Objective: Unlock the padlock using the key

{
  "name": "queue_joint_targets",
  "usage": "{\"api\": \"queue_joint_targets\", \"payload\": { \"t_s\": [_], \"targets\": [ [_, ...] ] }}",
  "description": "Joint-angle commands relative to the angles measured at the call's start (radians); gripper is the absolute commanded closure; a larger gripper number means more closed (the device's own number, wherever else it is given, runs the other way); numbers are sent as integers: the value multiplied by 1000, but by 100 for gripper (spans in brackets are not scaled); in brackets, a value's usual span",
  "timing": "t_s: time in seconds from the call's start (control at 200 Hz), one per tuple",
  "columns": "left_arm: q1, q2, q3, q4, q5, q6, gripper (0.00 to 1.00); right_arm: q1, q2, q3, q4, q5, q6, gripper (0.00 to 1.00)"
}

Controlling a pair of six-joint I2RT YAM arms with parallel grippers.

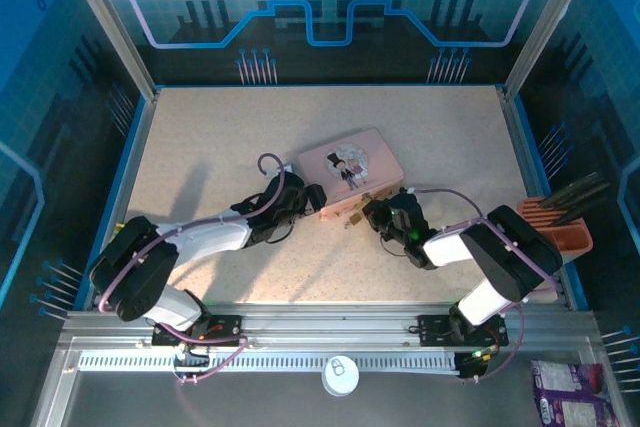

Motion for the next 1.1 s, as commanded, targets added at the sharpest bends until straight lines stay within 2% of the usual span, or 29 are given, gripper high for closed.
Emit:
{"api": "queue_joint_targets", "payload": {
  "t_s": [0.0,0.265,0.74,0.83,0.996,1.096],
  "targets": [
    [11,60,34,-57,-19,-6,36,-26,-11,-6,61,7,16,100],
    [13,86,11,-84,-60,-24,37,-72,-66,-23,13,7,-2,100],
    [14,73,-16,-64,-50,-38,38,-124,-91,-5,-7,-19,-40,100],
    [16,70,-18,-51,-34,-28,37,-145,-120,-6,-41,-24,-64,100],
    [21,86,22,-26,84,60,36,-190,-202,8,-174,-27,-141,100],
    [24,63,27,-28,95,85,34,-224,-257,4,-222,-40,-173,100]
  ]
}}
